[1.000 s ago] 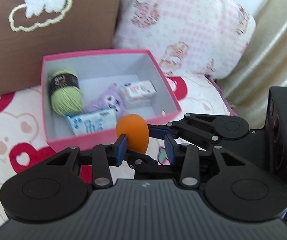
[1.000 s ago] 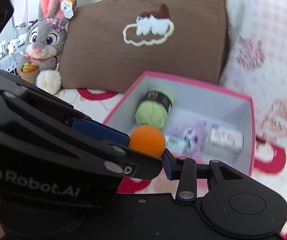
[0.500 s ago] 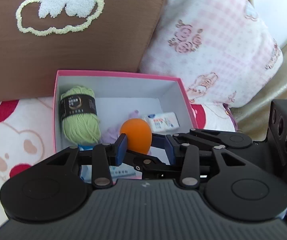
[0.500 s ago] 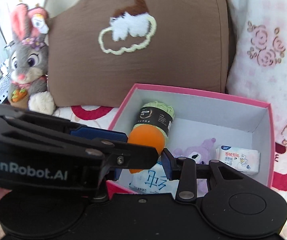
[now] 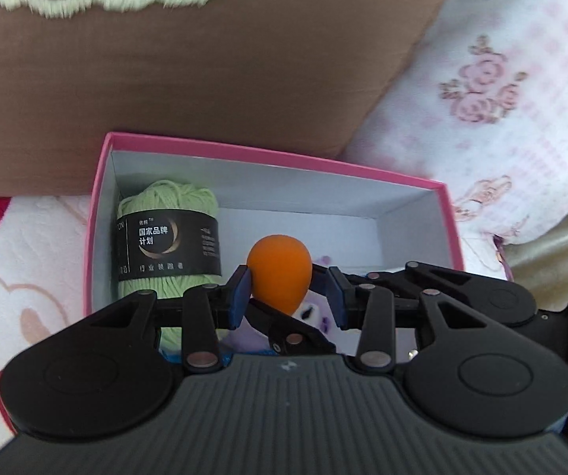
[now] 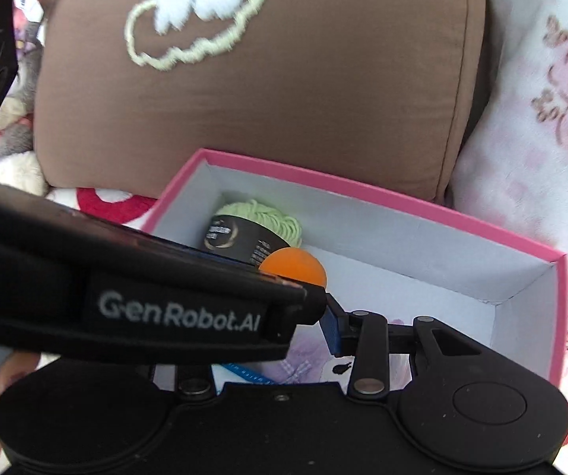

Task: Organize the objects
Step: 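Lower the orange sponge into the pink box and open the left gripper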

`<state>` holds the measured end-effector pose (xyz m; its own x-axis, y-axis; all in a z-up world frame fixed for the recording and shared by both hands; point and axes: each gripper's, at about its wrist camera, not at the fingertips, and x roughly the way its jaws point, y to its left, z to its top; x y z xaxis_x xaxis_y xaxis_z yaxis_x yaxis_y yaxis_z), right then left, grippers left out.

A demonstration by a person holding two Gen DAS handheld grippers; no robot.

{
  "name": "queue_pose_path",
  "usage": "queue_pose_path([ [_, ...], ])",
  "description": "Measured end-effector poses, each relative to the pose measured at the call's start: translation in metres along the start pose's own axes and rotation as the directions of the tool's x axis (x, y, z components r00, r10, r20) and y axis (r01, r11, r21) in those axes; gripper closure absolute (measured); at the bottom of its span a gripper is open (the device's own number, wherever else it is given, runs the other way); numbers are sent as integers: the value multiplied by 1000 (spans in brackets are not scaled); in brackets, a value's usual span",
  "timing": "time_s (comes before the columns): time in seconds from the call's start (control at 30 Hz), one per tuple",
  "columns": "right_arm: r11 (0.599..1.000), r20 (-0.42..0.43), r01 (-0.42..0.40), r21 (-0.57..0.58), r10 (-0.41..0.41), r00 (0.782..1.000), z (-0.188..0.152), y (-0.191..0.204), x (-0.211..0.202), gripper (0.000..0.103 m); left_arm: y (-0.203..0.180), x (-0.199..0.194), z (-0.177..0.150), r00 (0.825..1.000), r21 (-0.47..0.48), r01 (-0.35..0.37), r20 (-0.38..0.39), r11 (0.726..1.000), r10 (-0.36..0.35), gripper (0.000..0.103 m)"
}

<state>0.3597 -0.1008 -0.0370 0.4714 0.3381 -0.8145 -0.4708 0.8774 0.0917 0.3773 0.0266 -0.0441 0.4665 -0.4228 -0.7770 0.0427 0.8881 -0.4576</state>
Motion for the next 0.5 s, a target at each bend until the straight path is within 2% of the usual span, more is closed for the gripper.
queue_pose_path([
  [0.2,1000,-31,2,7,-1,1000,3,-7,18,58,8,21,5,1000,-27,-7,-19,1000,6,65],
  [0.4,995,-45,30,-98,-35,998,0,-4,28,58,14,33,5,1000,-61,-10,-19,998,9,65],
  [0.5,993,-41,37,-114,-42,998,-2,-4,29,58,14,33,3,1000,-60,-18,-14,998,17,65],
])
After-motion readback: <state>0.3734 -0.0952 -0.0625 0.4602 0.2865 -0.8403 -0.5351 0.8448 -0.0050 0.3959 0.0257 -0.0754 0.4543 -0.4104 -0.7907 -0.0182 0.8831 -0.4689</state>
